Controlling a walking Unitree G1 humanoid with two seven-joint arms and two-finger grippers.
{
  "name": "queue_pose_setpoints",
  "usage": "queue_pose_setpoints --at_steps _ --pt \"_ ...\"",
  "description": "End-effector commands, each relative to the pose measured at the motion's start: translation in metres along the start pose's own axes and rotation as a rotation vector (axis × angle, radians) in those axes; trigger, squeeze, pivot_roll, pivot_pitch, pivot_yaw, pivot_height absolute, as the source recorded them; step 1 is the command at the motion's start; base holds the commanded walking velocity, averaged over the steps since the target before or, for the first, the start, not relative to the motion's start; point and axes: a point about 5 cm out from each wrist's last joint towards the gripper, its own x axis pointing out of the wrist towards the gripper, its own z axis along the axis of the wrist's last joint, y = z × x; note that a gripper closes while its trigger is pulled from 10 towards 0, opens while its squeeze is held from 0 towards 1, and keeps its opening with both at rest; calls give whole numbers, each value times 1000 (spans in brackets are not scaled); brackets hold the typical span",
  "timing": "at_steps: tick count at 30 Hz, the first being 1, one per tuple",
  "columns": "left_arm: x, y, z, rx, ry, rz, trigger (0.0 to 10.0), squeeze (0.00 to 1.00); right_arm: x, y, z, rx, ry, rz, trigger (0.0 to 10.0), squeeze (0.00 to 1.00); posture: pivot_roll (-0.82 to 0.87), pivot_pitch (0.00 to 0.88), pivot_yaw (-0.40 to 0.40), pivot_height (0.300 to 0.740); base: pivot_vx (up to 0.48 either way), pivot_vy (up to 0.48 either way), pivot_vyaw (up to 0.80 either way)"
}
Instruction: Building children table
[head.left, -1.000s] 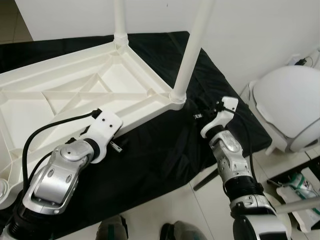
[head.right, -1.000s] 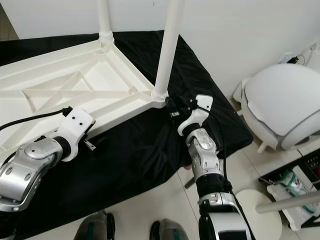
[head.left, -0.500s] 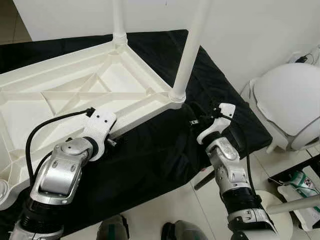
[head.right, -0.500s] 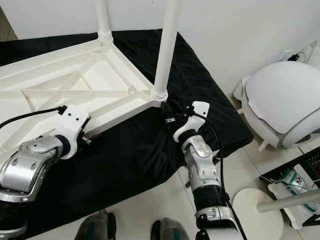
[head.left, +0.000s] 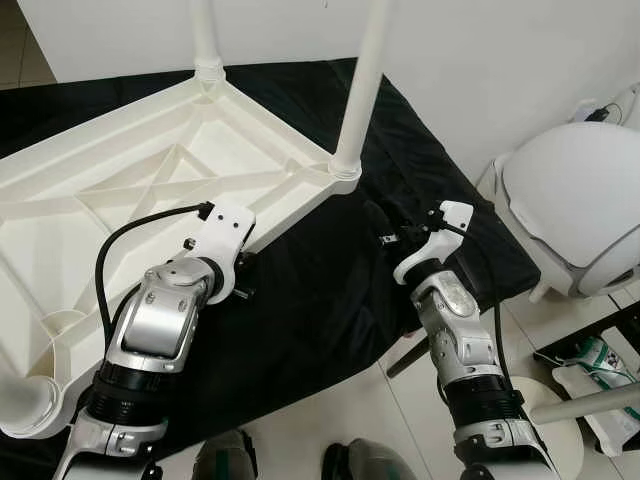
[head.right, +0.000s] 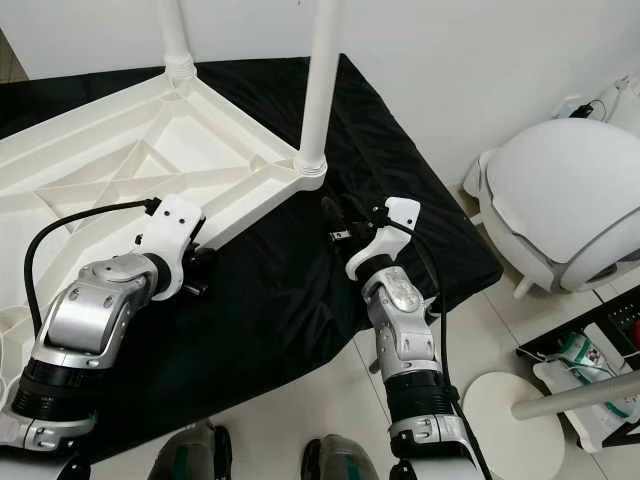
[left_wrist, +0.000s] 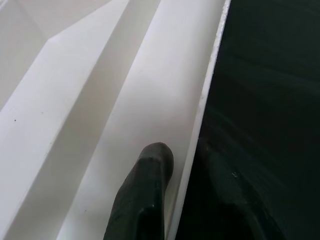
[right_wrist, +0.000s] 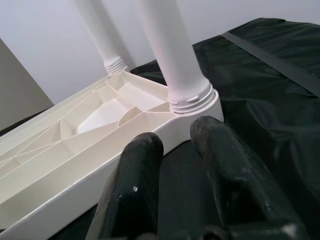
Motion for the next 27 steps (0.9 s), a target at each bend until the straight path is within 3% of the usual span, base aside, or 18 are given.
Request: queue_pose_setpoints --at_steps 1,10,12,16,23,27 --pt "0 14 17 -3 -82 297 0 0 0 3 1 13 -4 -1 10000 0 12 44 -53 740 0 0 0" --pt "9 12 29 10 -115 316 0 0 3 6 2 17 -7 -1 10000 0 14 37 -57 740 0 0 0" --pt "19 8 44 23 -144 327 10000 0 6 8 4 17 -10 0 10000 0 2 33 -53 740 0 0 0" --pt "23 1 54 64 -183 291 10000 0 6 9 4 9 -12 -1 10000 0 -3 34 -49 740 0 0 0" --pt "22 -3 58 30 -222 250 10000 0 4 8 4 4 -8 -9 10000 0 -3 35 -48 740 0 0 0" --pt "22 -2 59 60 -234 255 10000 0 4 10 4 7 -9 -4 10000 0 2 36 -45 740 0 0 0"
